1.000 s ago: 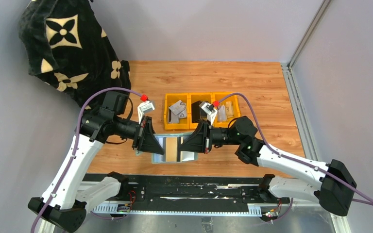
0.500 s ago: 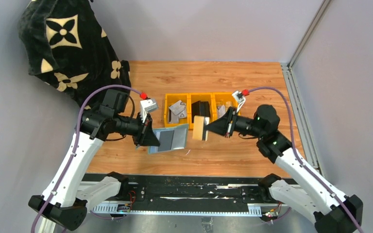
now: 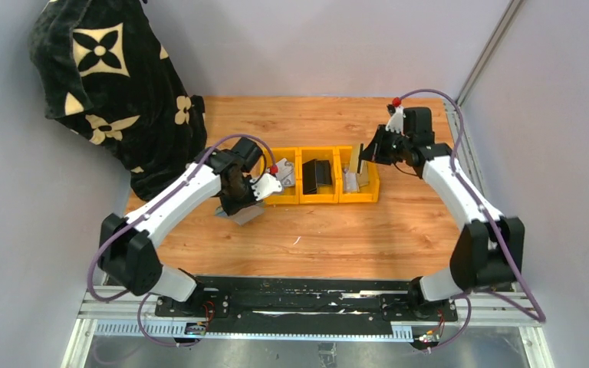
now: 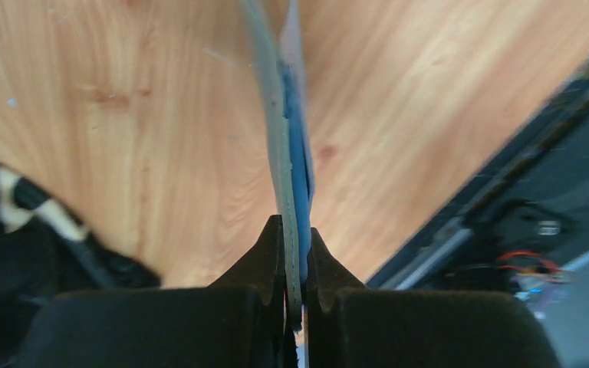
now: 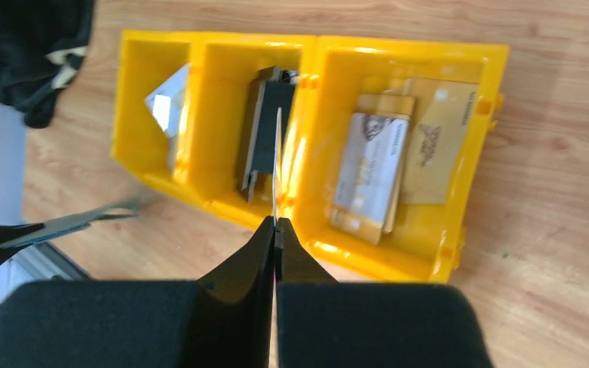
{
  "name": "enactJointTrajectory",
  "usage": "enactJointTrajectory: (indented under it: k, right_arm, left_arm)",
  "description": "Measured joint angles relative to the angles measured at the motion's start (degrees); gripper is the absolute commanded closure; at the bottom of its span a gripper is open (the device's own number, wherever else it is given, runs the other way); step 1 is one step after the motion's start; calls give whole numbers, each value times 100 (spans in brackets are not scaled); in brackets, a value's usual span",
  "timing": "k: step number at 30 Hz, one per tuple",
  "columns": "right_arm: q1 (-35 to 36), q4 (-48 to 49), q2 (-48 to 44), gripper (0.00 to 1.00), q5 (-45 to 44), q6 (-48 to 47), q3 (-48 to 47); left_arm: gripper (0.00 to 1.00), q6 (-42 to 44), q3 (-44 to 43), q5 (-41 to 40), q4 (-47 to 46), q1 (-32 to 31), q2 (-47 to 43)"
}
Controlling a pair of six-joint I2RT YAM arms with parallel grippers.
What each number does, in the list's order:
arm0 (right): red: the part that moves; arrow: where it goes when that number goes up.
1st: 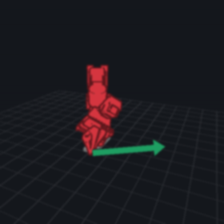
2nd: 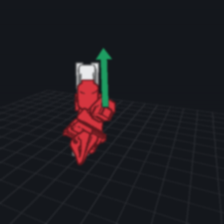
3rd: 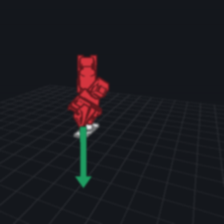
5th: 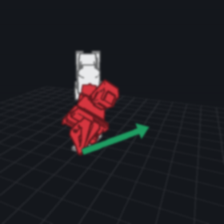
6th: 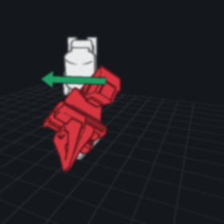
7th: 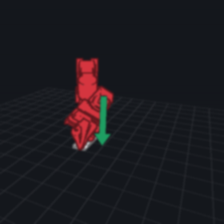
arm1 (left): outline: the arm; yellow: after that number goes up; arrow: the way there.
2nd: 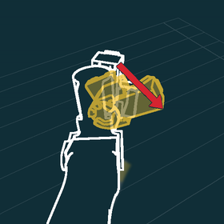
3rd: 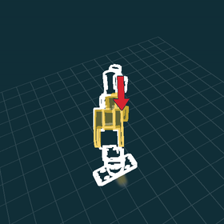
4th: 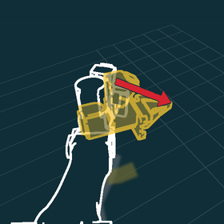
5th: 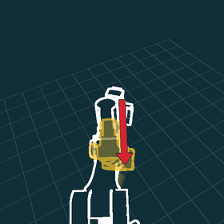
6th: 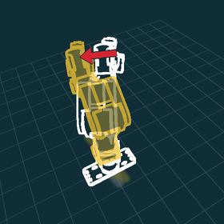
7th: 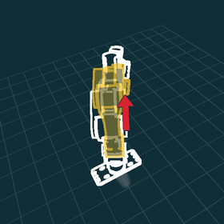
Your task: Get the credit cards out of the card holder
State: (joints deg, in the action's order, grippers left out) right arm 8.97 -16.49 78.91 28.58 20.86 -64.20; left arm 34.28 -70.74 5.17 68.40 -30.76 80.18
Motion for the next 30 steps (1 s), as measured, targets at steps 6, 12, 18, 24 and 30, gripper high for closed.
enactJointTrajectory:
  k: [6, 12, 18, 24, 30]
  right_arm:
    - [-7, -378, 1541, 100, -317, -472, -866]
    - [-7, -647, 2092, 100, -601, -649, -914]
    - [85, -721, 2096, 74, -1294, -866, -955]
    - [402, -935, 2028, 54, -2085, -1080, -1163]
    - [706, -1126, 1294, 43, -2533, -1154, -1279]
  left_arm:
    - [100, 859, 461, -1589, -826, -129, 553]
    - [67, 1355, 1259, -2496, -1869, -282, 894]
    - [0, 1228, 1318, -2096, -2006, -507, 811]
    - [0, 748, 739, -1154, -1539, -509, -181]
    - [0, 278, 74, -632, -1244, -297, -935]
